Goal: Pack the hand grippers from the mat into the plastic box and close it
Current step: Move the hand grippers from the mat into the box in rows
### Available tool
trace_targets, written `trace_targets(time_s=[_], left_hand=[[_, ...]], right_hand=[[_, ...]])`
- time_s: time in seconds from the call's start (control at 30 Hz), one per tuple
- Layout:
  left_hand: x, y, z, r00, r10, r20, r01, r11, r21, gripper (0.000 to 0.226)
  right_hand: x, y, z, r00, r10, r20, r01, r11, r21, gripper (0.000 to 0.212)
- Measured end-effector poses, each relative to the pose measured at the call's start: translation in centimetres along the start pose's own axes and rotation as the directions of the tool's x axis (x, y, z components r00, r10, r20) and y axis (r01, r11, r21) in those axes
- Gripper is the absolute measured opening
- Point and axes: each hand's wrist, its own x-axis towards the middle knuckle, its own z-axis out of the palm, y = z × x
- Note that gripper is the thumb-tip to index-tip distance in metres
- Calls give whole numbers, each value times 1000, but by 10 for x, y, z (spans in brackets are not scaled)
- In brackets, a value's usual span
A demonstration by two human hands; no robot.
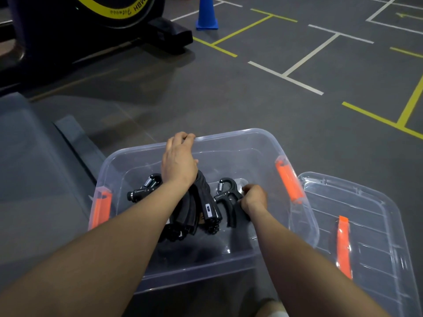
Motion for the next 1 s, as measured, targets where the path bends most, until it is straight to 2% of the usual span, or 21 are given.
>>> trace_targets(time_s=[0.07,0.13,0.23,0.37,0.5,0.63,0.83,1.0], left_hand=[[1,-1,-1,1000,9,12,-9,1000,8,57],[2,-2,-1,999,22,44,-22,1000,12,58],[4,-5,0,990,24,139,-26,1000,14,64],[6,-10,-17,971,10,239,-9,1000,-7,66],[-10,-26,-60,976,-44,212,47,999,-6,52],[-33,-62,-116,973,-130,192,126,992,32,53],[-73,-143,-205,944,-315,103,313,949,32,57],[-121,-233,-258,880,-473,42,469,879,84,53]], right_hand=[[-3,-2,-2,990,-101,98,109,991,-82,28],[-1,-1,-3,983,-121,140,137,984,-116,36],[-6,-9,-2,975,-185,124,195,978,-72,51],[-33,-44,-11,951,-257,171,274,958,-83,51],[-72,-92,-10,914,-324,244,363,923,-131,48],[-126,-130,16,855,-407,322,471,870,-149,49],[-217,-165,87,723,-508,468,644,741,-190,51],[-285,-164,176,617,-502,606,697,707,-124,51]])
